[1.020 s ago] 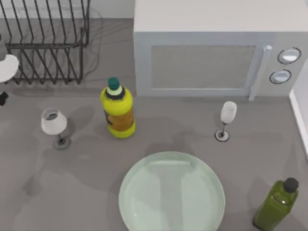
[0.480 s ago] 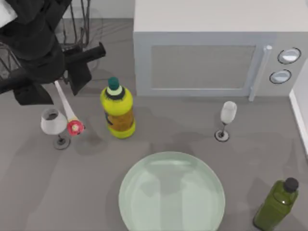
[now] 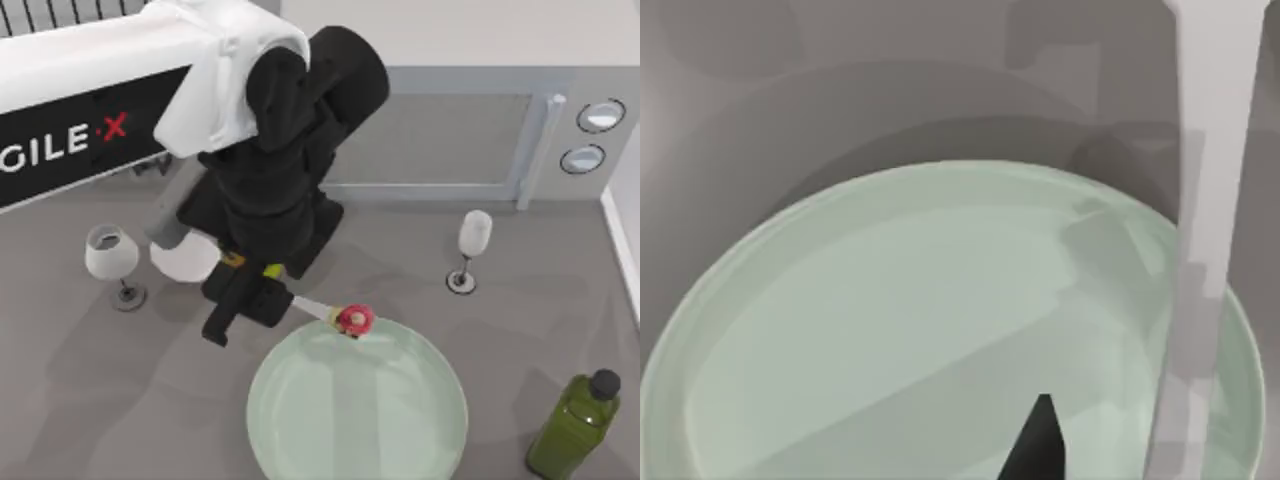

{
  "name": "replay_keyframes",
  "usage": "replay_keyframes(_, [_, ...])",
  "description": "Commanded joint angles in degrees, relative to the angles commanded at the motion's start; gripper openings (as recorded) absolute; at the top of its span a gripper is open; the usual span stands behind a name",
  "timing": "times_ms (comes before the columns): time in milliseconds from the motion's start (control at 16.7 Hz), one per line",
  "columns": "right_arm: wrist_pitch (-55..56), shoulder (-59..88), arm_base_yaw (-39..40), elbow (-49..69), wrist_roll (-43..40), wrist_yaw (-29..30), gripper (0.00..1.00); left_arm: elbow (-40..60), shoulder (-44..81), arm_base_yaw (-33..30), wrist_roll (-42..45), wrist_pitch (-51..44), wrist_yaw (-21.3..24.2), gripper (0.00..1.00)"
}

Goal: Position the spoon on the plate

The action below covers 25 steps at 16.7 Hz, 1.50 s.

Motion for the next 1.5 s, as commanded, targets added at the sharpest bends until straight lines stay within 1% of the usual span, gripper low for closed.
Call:
replay_keyframes(120, [0.0, 0.0, 0.0, 0.0, 0.0, 0.0, 1.00, 0.0, 2.4, -3.6, -11.8, 0.6, 0.3, 0.00])
replay_keyframes(240, [0.0, 0.0, 0.0, 0.0, 0.0, 0.0, 1.00, -0.1, 4.7, -6.6, -21.8, 1.2, 0.6, 0.00])
replay_keyframes(420, [0.0, 0.0, 0.0, 0.0, 0.0, 0.0, 1.00, -0.3, 7.1, -9.9, -31.9, 2.1, 0.8, 0.00])
replay_keyframes(540, [0.0, 0.0, 0.0, 0.0, 0.0, 0.0, 1.00, -0.4, 8.0, -11.3, -35.7, 2.4, 0.9, 0.00])
replay_keyframes(660, [0.0, 0.0, 0.0, 0.0, 0.0, 0.0, 1.00, -0.4, 8.2, -11.8, -37.1, 2.5, 1.0, 0.00])
replay_keyframes(1080, [0.0, 0.0, 0.0, 0.0, 0.0, 0.0, 1.00, -0.3, 8.1, -11.6, -36.9, 2.6, 0.9, 0.00])
replay_keyframes(1500, [0.0, 0.0, 0.0, 0.0, 0.0, 0.0, 1.00, 1.6, 8.6, -12.8, -37.3, 7.8, -1.4, 0.00])
